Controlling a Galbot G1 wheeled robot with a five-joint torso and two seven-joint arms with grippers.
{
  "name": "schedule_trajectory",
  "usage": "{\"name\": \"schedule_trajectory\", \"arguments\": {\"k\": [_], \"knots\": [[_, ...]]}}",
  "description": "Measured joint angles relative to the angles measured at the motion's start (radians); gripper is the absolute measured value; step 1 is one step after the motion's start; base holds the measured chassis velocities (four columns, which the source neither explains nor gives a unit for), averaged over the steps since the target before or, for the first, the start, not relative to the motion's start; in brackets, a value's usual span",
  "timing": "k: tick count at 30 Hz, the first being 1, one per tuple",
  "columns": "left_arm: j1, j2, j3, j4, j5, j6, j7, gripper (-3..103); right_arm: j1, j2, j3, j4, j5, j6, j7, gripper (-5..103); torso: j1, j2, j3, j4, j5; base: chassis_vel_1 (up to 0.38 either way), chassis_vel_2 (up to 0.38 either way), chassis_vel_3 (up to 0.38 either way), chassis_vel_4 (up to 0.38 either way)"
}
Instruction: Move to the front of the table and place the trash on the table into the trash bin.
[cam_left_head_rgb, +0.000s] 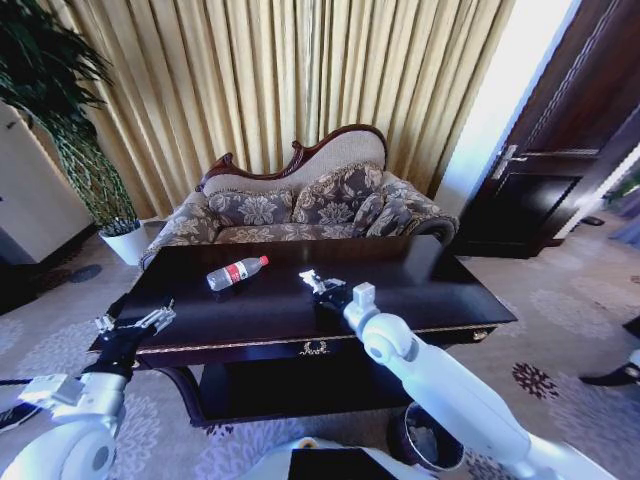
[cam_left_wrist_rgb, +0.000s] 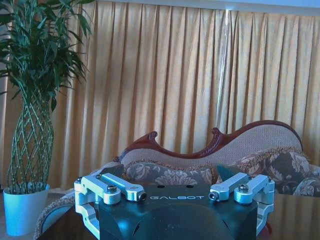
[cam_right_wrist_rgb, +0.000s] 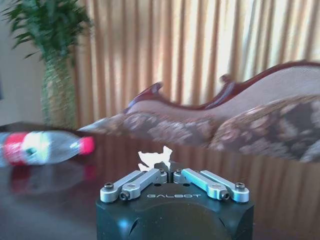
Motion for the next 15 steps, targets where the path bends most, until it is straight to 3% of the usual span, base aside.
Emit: {"name": "schedule_trajectory", "arguments": {"k": [3, 11, 15], "knots": [[-0.010, 0.001, 0.005, 0.018, -0.008, -0.003, 0.000, 100, -0.100, -0.011, 0.125, 0.048, -0.019, 0.013, 0.006, 1, 0.000, 0.000, 0.000, -0.0004, 0.0001, 0.000, 0.000, 0.000, 0.000], [-0.018, 0.005, 0.012, 0.052, -0.011, -0.020, 0.003, 100, -0.272, 0.035, 0.257, 0.126, -0.078, 0.048, 0.084, 1, 0.000, 0.000, 0.000, 0.0004, 0.0001, 0.000, 0.000, 0.000, 0.000], [-0.025, 0.024, 0.012, 0.070, -0.038, -0.031, 0.007, 100, -0.402, 0.070, 0.350, 0.167, -0.181, 0.099, 0.085, 1, 0.000, 0.000, 0.000, -0.0001, 0.0000, 0.000, 0.000, 0.000, 0.000]]}}
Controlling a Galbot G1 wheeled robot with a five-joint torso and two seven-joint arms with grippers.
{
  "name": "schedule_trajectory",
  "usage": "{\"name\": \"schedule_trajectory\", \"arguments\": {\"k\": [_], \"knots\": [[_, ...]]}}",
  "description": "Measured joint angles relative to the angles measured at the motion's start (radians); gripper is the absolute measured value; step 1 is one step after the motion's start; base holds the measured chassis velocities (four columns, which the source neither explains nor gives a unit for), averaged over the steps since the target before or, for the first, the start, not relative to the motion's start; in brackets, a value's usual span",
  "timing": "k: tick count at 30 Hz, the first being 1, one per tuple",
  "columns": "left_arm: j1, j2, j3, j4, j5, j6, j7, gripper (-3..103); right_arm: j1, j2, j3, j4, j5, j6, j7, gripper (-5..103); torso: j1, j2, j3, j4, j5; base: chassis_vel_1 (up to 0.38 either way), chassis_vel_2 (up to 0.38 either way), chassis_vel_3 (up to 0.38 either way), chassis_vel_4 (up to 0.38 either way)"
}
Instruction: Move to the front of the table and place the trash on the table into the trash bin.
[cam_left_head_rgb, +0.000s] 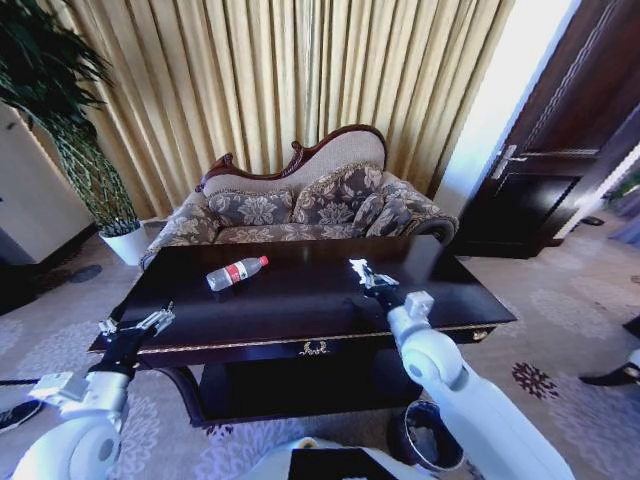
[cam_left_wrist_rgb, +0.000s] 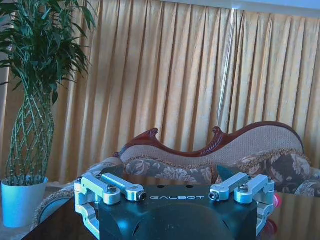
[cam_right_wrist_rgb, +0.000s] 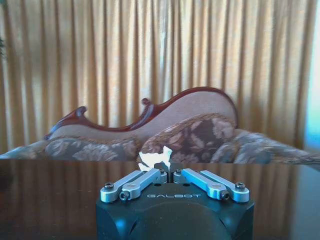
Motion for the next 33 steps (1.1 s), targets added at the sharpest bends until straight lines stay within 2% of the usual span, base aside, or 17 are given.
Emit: {"name": "schedule_trajectory", "arguments": {"k": [11, 20, 33], "knots": [[-0.021, 0.038, 0.004, -0.001, -0.036, 0.027, 0.014, 100, -0.174, 0.065, 0.109, 0.155, -0.057, 0.012, -0.031, 1, 0.000, 0.000, 0.000, 0.0001, -0.0001, 0.000, 0.000, 0.000, 0.000], [-0.048, 0.058, -0.014, -0.032, -0.074, 0.086, -0.012, 100, -0.223, 0.071, 0.098, 0.192, -0.050, -0.009, -0.036, 1, 0.000, 0.000, 0.000, 0.0002, -0.0001, 0.000, 0.000, 0.000, 0.000], [-0.034, 0.050, -0.019, -0.057, -0.070, 0.089, -0.013, 100, -0.242, 0.093, 0.068, 0.201, -0.081, -0.022, -0.037, 1, 0.000, 0.000, 0.000, 0.0001, 0.0000, 0.000, 0.000, 0.000, 0.000]]}}
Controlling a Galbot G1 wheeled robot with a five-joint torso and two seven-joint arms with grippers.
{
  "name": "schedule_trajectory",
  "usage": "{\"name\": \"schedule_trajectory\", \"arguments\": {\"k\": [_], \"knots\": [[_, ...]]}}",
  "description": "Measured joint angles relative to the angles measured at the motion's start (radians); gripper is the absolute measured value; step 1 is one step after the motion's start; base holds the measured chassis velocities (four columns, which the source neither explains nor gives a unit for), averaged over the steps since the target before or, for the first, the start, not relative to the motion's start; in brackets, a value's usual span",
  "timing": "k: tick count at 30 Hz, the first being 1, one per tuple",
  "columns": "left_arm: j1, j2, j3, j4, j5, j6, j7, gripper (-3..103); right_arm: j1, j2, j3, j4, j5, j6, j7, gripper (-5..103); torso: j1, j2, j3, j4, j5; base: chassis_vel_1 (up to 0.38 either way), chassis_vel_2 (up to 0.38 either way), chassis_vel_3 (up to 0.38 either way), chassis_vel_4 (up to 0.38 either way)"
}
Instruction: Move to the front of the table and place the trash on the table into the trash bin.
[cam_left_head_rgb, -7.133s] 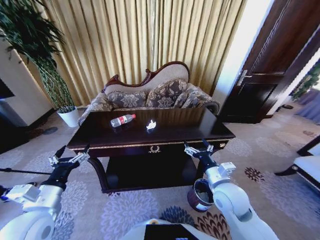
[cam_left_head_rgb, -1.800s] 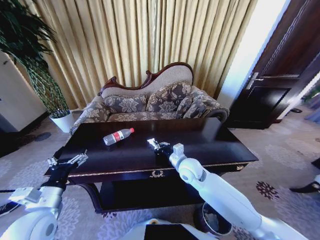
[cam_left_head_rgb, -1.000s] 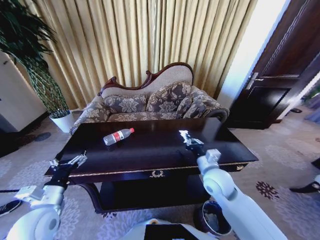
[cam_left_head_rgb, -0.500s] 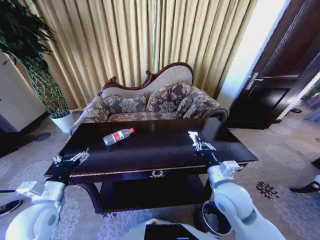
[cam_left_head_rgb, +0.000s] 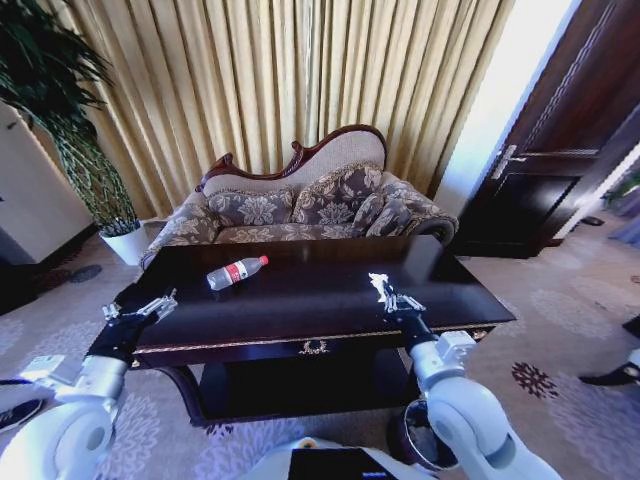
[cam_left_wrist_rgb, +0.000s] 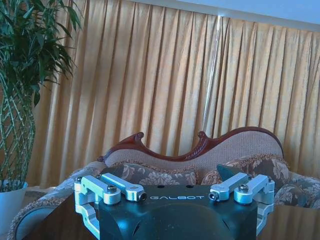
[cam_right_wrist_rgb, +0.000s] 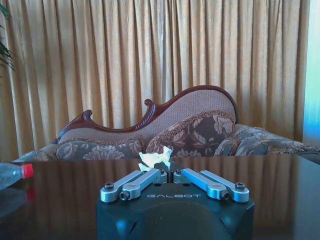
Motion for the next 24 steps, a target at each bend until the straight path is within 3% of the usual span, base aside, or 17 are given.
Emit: {"name": "schedule_trajectory", "arguments": {"k": [12, 24], "knots": [[0.021, -0.003, -0.008, -0.007, 0.019, -0.002, 0.001, 100, 0.008, 0.020, -0.021, 0.002, -0.022, 0.002, 0.000, 1, 0.000, 0.000, 0.000, -0.0001, 0.0000, 0.025, -0.025, -0.025, 0.026], [0.024, 0.005, -0.026, -0.034, 0.076, 0.081, 0.001, 100, 0.015, 0.025, -0.028, -0.005, -0.048, 0.018, -0.004, 1, 0.000, 0.000, 0.000, -0.0001, 0.0001, 0.088, -0.085, -0.090, 0.080]]}}
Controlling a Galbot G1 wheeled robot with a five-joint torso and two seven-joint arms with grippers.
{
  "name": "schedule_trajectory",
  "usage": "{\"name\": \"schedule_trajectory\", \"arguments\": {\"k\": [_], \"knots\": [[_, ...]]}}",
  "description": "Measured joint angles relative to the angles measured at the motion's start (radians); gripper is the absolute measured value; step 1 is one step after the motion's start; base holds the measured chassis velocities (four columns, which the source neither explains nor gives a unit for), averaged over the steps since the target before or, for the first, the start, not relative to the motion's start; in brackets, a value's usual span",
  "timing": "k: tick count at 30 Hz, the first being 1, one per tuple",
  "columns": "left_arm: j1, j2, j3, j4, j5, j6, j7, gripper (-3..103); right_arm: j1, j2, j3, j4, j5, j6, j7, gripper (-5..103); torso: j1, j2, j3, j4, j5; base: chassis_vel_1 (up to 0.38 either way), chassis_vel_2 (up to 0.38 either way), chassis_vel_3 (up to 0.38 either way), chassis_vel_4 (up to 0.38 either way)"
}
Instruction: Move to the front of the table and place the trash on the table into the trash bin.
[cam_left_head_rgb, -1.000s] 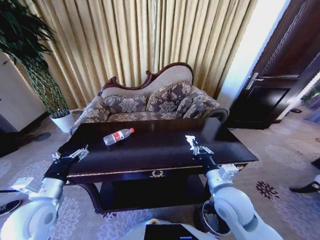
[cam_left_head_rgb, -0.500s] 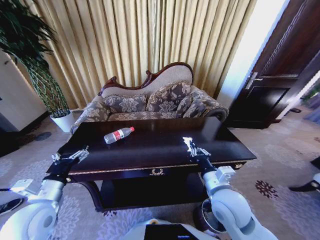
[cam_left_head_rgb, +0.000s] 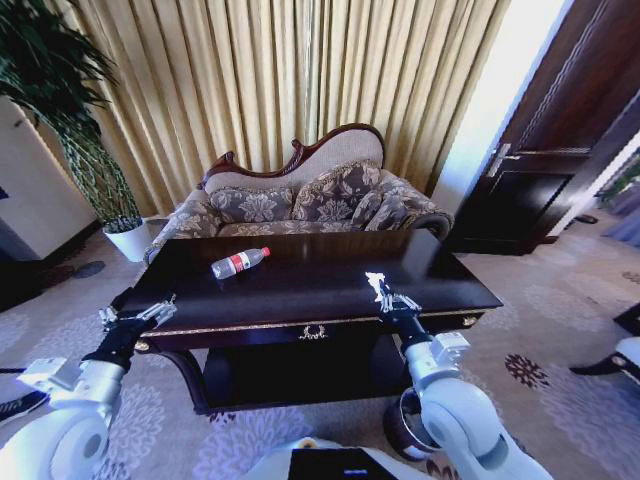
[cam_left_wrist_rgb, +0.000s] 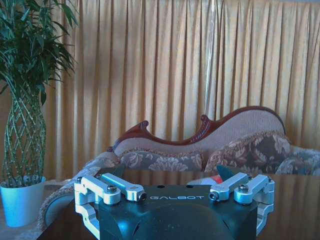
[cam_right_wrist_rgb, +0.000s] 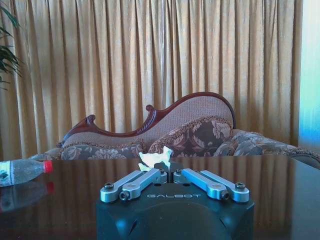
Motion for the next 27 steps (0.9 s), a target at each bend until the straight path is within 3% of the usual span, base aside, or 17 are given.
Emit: {"name": "schedule_trajectory", "arguments": {"k": [27], "knots": [[-0.003, -0.002, 0.004, 0.007, -0.001, -0.013, 0.006, 100, -0.010, 0.020, -0.018, 0.000, -0.026, 0.008, -0.034, 1, 0.000, 0.000, 0.000, 0.0000, 0.0000, 0.068, -0.067, -0.061, 0.069]]}}
